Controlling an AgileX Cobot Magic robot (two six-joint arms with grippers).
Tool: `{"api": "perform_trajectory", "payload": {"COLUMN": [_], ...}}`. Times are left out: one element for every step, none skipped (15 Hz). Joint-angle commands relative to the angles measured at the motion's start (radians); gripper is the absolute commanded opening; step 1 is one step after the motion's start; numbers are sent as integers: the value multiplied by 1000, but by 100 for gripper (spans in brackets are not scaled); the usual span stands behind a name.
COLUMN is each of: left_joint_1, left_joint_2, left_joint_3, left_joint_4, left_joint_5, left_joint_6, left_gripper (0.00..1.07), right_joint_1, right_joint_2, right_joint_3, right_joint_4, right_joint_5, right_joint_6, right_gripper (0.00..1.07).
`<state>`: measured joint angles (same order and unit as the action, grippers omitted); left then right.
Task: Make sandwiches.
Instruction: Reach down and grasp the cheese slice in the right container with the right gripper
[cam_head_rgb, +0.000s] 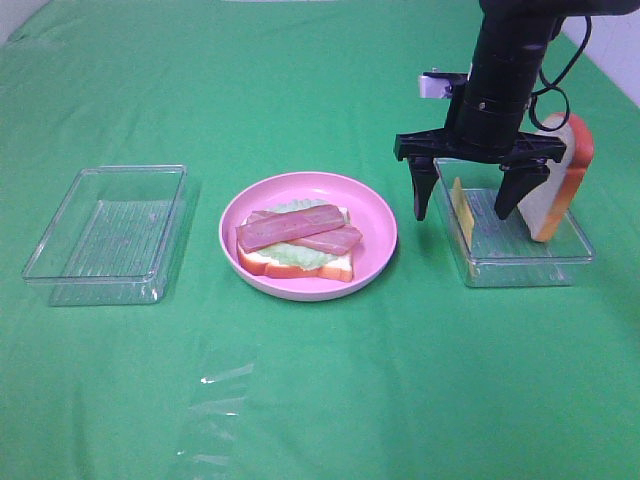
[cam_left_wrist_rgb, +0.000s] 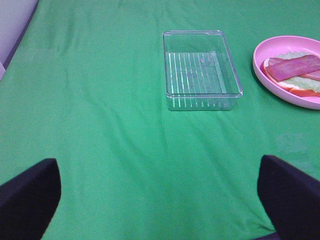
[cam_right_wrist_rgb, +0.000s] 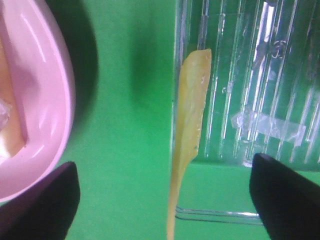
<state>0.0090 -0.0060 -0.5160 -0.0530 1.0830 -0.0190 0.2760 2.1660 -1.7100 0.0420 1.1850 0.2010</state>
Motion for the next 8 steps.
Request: {"api": "perform_trajectory", "payload": {"left_joint_1": [2, 2, 2, 2, 2, 2, 2, 2], "left_joint_2": [-21, -21, -21, -21, -21, -21, -21, -21], "left_joint_3": [0, 0, 0, 0, 0, 0, 0, 0], "left_joint_4": [2, 2, 2, 2, 2, 2, 2, 2], "left_joint_5": [-6, -6, -6, -6, -6, -6, -6, -6], "left_joint_6": [-4, -4, -4, -4, -4, -4, -4, -4], "left_gripper": [100, 100, 100, 100, 100, 100, 100, 100], "right_joint_1": [-3, -3, -3, -3, -3, -3, -3, -3], "right_joint_2": [0, 0, 0, 0, 0, 0, 0, 0], "right_joint_3": [10, 10, 10, 10, 10, 10, 10, 10], "right_joint_4": [-1, -2, -5, -5, -5, -5, -5, -6], "right_joint_5": [-10, -10, -10, -9, -9, -9, -9, -9], "right_joint_6": [-12, -12, -12, -12, -12, -11, -11, -11], "right_gripper": [73, 69, 66, 61, 55, 47, 39, 38]}}
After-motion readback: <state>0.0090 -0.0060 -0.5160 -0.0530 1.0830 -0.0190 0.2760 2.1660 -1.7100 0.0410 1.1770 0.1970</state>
